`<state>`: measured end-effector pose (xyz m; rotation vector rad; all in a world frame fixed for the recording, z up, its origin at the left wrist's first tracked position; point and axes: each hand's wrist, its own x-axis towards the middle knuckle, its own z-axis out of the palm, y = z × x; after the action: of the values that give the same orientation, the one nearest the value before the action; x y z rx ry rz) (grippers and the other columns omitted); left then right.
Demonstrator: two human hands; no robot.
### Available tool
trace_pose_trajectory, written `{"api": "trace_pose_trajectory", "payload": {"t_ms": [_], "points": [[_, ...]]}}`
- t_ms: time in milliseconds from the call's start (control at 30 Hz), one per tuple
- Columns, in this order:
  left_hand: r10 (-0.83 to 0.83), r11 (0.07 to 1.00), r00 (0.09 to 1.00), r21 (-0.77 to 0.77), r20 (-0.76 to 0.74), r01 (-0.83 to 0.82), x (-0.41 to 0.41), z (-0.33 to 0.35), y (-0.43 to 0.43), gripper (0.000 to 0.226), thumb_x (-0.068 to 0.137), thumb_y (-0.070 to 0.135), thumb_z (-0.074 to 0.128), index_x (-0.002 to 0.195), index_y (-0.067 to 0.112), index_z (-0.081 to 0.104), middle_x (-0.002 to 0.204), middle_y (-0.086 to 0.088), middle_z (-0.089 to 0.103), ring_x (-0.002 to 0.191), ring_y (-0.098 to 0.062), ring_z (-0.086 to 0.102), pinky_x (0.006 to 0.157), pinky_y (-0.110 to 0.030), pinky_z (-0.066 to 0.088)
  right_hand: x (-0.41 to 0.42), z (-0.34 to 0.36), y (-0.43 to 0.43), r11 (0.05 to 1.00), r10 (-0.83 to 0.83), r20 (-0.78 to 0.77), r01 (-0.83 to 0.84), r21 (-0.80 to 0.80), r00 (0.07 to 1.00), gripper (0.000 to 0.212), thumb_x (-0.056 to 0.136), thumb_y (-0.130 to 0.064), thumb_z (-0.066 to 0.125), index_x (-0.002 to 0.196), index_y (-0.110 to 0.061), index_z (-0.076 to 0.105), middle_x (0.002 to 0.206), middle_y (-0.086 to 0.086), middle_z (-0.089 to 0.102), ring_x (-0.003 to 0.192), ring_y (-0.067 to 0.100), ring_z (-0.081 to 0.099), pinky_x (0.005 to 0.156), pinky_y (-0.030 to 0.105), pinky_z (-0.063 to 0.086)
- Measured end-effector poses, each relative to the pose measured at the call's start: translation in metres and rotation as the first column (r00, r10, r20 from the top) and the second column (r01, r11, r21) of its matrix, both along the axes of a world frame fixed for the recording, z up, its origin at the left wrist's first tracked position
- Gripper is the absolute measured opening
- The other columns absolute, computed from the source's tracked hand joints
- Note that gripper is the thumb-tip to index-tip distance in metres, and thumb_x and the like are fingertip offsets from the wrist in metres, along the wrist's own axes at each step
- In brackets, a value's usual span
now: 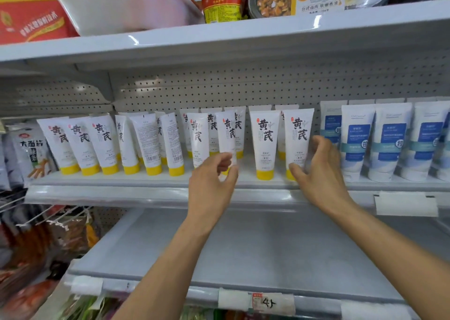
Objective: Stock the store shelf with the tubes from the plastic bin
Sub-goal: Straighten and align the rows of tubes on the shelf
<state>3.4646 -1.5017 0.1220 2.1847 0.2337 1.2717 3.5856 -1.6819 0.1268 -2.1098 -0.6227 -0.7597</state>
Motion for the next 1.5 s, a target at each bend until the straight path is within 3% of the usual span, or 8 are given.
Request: {"api": "trace_pose_trajectory", "payload": {"t_ms": [100, 233, 300, 500, 700, 833, 1067, 1500], "points": [[0.039, 0.994, 0.999, 0.105, 0.014, -0.04, -0.007, -0.01, 0.037, 0.034, 0.085, 0.017, 0.067, 0.118, 0.016, 0.057, 0.109, 0.007, 0.052, 0.098, -0.01, 0.055, 0.087, -0.037, 0.052, -0.018, 0.002, 0.005, 0.997, -0.02, 0.224, 0.002, 0.079, 0.974, 0.057, 0.08, -0.012, 0.07, 0.126, -0.007, 0.037, 0.12, 0.011, 0.044, 0.109, 0.023, 0.043, 0.091, 0.041, 0.044], [0.089, 0.985, 0.996, 0.147, 0.019, -0.09, 0.001, -0.007, 0.067, 0.05, 0.081, 0.013, 0.067, 0.125, 0.01, 0.043, 0.122, -0.003, 0.041, 0.111, -0.018, 0.047, 0.095, -0.028, 0.043, -0.049, 0.007, 0.04, 0.973, 0.218, 0.323, -0.229, -0.003, 0.921, 0.044, 0.081, -0.003, 0.066, 0.121, -0.007, 0.046, 0.107, 0.002, 0.047, 0.095, 0.007, 0.042, 0.077, 0.034, 0.047], [0.091, 0.985, 0.996, 0.148, -0.02, -0.087, 0.008, -0.003, 0.073, 0.063, 0.08, 0.013, 0.066, 0.134, 0.007, 0.035, 0.132, -0.008, 0.035, 0.121, -0.021, 0.039, 0.098, -0.018, 0.03, -0.06, 0.006, 0.064, 0.955, 0.297, 0.281, -0.279, -0.103, 0.913, 0.046, 0.083, -0.006, 0.064, 0.125, -0.009, 0.046, 0.112, 0.003, 0.051, 0.1, 0.01, 0.046, 0.082, 0.037, 0.048], [-0.02, 0.999, 0.987, 0.029, -0.159, 0.024, 0.021, 0.001, 0.086, 0.088, 0.084, 0.014, 0.064, 0.15, 0.009, 0.006, 0.152, -0.013, 0.027, 0.142, -0.028, 0.025, 0.111, -0.037, 0.031, -0.055, 0.009, 0.128, 0.962, 0.234, -0.034, -0.236, -0.137, 0.972, 0.064, 0.085, -0.017, 0.06, 0.14, -0.009, 0.028, 0.133, 0.01, 0.045, 0.119, 0.026, 0.046, 0.097, 0.037, 0.042], [-0.008, 0.998, 0.975, 0.06, -0.223, 0.022, 0.021, 0.003, 0.09, 0.083, 0.089, 0.017, 0.061, 0.151, 0.009, 0.007, 0.136, -0.012, 0.05, 0.117, -0.032, 0.052, 0.088, -0.032, 0.04, -0.038, 0.015, 0.149, 0.984, 0.103, -0.228, -0.133, -0.122, 0.968, 0.07, 0.081, -0.016, 0.059, 0.139, -0.002, 0.022, 0.129, 0.021, 0.05, 0.115, 0.04, 0.052, 0.094, 0.046, 0.046], [0.023, 0.997, 0.964, 0.074, -0.263, -0.003, 0.025, 0.006, 0.091, 0.077, 0.089, 0.02, 0.06, 0.148, 0.006, 0.012, 0.134, -0.014, 0.051, 0.115, -0.034, 0.055, 0.088, -0.036, 0.043, -0.037, 0.017, 0.151, 0.986, 0.111, -0.284, -0.142, -0.088, 0.952, 0.071, 0.081, -0.013, 0.059, 0.14, -0.007, 0.022, 0.131, 0.017, 0.052, 0.117, 0.039, 0.053, 0.096, 0.044, 0.046], [0.045, 0.996, 0.971, 0.084, -0.235, -0.026, 0.026, 0.003, 0.09, 0.065, 0.087, 0.027, 0.065, 0.136, 0.006, 0.028, 0.128, -0.011, 0.054, 0.113, -0.03, 0.057, 0.087, -0.037, 0.044, -0.044, 0.012, 0.149, 0.986, -0.009, -0.194, -0.023, -0.164, 0.981, 0.048, 0.082, -0.028, 0.065, 0.116, -0.005, 0.041, 0.115, 0.016, 0.061, 0.105, 0.034, 0.06, 0.082, 0.038, 0.05], [-0.005, 0.999, 0.979, 0.031, -0.204, 0.012, 0.02, 0.004, 0.088, 0.058, 0.083, 0.026, 0.069, 0.127, 0.011, 0.035, 0.123, -0.007, 0.058, 0.111, -0.026, 0.057, 0.084, -0.032, 0.042, -0.063, 0.018, 0.135, 0.909, -0.247, 0.0, 0.232, -0.345, 0.969, 0.052, 0.087, -0.047, 0.059, 0.118, -0.011, 0.038, 0.109, 0.006, 0.065, 0.102, 0.029, 0.064, 0.067, 0.034, 0.041]]}}
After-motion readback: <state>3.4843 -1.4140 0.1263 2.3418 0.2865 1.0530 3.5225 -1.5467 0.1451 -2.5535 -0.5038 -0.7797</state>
